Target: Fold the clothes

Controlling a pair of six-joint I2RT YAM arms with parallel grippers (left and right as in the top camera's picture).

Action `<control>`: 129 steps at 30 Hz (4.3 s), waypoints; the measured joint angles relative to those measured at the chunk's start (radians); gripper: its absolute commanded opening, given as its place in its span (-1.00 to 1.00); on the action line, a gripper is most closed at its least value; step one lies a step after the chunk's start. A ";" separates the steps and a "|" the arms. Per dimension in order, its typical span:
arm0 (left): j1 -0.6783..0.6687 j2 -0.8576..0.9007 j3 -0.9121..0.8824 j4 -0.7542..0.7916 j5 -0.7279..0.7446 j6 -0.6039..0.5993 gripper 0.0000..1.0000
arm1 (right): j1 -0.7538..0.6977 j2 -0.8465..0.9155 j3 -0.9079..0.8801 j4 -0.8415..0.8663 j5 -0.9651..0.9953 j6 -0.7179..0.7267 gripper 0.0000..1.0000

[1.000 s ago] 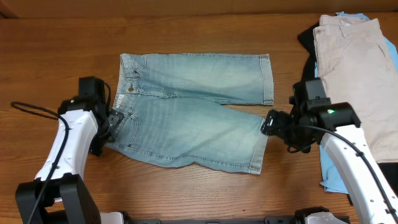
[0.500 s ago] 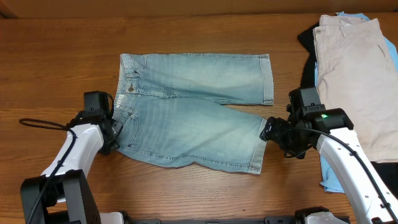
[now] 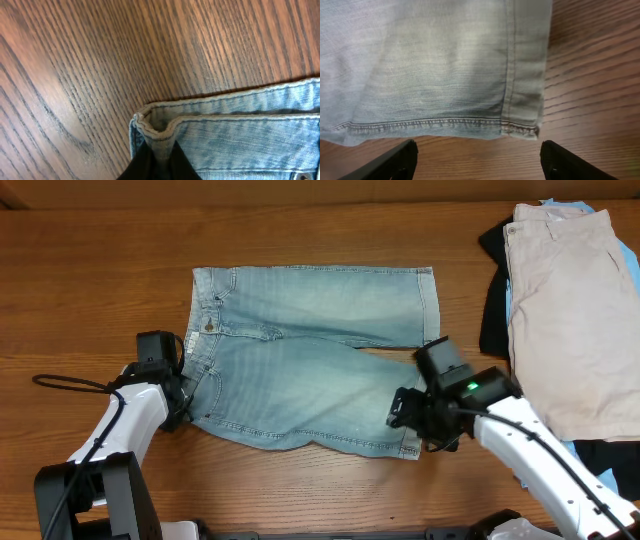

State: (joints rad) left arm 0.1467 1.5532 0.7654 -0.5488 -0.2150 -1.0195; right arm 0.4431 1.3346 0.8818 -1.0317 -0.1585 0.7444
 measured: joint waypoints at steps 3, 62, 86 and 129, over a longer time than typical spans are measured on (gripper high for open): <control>0.000 0.000 0.000 0.000 0.000 0.001 -0.91 | 0.060 0.000 -0.023 0.019 0.035 0.080 0.40; -0.014 0.001 0.733 -0.755 0.071 0.410 -0.92 | -0.230 0.027 0.373 -0.183 0.136 -0.004 -0.92; -0.020 0.001 0.577 -0.618 0.082 0.451 -0.92 | -0.263 0.181 0.481 -0.130 0.117 -0.162 -0.92; 0.109 0.200 0.502 -0.290 0.298 0.745 1.00 | -0.293 0.525 0.568 0.202 0.061 -0.542 1.00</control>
State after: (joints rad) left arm 0.2554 1.7535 1.2678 -0.8391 0.0834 -0.2745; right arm 0.1501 1.8591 1.4502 -0.8299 -0.0975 0.2028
